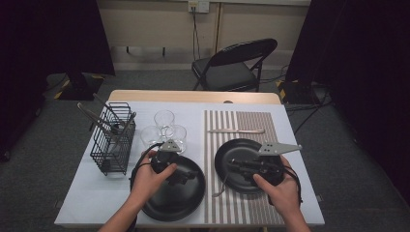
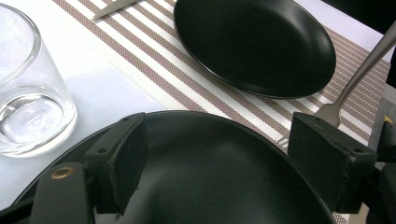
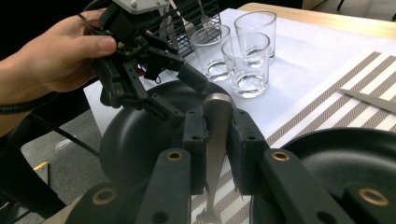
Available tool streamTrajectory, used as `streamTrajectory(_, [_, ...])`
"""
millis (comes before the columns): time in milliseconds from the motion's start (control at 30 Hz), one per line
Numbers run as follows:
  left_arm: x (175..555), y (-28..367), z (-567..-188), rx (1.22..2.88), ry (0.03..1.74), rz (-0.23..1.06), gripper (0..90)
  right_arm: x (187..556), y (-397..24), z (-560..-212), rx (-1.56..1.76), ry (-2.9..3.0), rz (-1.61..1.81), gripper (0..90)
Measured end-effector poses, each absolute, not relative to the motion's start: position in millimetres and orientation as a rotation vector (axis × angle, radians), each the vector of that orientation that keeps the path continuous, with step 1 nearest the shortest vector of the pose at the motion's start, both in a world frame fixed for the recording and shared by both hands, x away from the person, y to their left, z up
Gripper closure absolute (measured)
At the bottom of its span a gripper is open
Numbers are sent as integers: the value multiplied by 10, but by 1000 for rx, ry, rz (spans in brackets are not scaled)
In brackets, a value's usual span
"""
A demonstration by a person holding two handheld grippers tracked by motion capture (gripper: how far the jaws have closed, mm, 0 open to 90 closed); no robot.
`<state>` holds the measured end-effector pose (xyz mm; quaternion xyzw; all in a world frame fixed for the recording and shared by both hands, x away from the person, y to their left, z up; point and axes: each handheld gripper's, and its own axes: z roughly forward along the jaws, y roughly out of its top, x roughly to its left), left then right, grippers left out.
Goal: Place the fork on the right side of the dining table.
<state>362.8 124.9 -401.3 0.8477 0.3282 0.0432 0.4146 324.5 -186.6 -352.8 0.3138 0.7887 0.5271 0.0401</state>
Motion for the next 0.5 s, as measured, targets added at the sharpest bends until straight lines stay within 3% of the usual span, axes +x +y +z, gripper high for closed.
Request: streamTrajectory(500, [3640, 1235, -4029, 2135, 829, 101, 201, 3191, -2034, -3592, 982, 2407, 1635, 785])
